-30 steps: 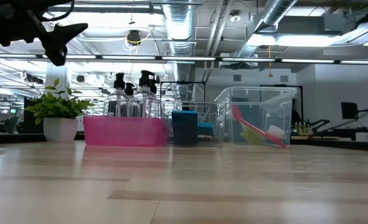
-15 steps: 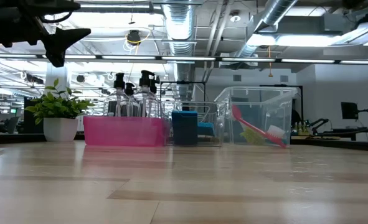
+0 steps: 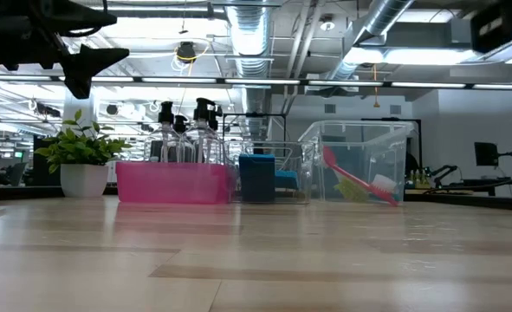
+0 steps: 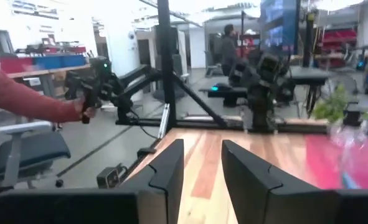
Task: Pick & Place Kitchen Sink Supplies
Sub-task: Return to Home Position
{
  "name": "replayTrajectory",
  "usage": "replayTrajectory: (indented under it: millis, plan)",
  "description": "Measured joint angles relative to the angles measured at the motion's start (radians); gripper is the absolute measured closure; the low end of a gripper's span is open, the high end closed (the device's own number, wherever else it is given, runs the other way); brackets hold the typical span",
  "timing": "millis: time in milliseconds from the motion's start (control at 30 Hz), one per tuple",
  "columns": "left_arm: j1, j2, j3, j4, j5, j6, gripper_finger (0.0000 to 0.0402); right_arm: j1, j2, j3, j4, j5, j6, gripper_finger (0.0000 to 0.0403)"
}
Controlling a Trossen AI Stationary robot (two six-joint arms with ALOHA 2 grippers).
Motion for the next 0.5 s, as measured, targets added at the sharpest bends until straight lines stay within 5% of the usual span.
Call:
replayTrajectory:
  millis: [500]
  plan:
    - [0.0, 0.045, 0.0, 0.005, 0.0, -0.009, 0.0153, -0.113, 0.006, -0.301, 0.289, -0.002, 0.108, 0.0301]
